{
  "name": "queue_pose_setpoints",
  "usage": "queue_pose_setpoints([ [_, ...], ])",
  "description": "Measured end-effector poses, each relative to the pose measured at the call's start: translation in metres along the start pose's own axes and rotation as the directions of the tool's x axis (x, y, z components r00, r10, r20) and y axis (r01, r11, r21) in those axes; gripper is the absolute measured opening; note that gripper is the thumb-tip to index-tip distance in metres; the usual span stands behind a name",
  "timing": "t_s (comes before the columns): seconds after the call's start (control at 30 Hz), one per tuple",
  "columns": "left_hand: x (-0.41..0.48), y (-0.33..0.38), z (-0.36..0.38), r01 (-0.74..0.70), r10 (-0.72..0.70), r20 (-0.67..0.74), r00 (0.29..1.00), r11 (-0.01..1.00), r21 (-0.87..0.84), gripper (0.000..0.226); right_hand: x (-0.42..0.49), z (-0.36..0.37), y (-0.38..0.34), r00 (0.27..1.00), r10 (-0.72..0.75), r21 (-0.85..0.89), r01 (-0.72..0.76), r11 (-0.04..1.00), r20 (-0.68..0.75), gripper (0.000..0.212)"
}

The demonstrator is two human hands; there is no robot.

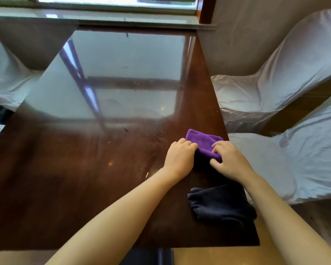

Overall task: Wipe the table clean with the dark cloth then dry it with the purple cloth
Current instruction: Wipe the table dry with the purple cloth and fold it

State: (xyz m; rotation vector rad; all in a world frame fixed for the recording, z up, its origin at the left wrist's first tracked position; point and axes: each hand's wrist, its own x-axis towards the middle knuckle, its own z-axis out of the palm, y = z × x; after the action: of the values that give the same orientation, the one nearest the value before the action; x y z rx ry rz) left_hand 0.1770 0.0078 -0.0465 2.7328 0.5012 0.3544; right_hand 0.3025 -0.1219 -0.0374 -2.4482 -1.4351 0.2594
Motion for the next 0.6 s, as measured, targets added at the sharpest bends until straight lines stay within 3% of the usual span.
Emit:
queue_pose_setpoints([
  [0.1,-0.009,-0.03,-0.014,-0.058,0.067,0.145,0.987,0.996,-0.062,0.028,0.009,0.017,-0.02,0.986,-0.008,0.116,-0.011,0.993,0.166,0.032],
  [0.2,-0.031,-0.077,-0.027,-0.045,0.066,0.169,0.983,0.991,-0.122,0.033,0.017,0.046,-0.034,0.997,-0.02,0.203,0.004,0.979,0.08,0.03],
  [0.37,-0.08,-0.175,-0.053,0.243,-0.241,-0.028,0.97,0.967,0.082,0.055,0.018,0.086,-0.04,0.989,0.084,-0.158,-0.065,0.985,0.118,0.055],
  [0.5,-0.118,-0.241,-0.065,0.452,-0.461,-0.033,0.887,0.85,0.271,0.06,0.026,0.09,-0.048,0.981,0.139,-0.229,-0.105,0.968,0.134,0.058],
  [0.6,-0.144,-0.276,-0.07,0.567,-0.586,-0.041,0.809,0.76,0.317,0.062,0.034,0.094,-0.056,0.98,0.148,-0.232,-0.115,0.966,0.132,0.057],
])
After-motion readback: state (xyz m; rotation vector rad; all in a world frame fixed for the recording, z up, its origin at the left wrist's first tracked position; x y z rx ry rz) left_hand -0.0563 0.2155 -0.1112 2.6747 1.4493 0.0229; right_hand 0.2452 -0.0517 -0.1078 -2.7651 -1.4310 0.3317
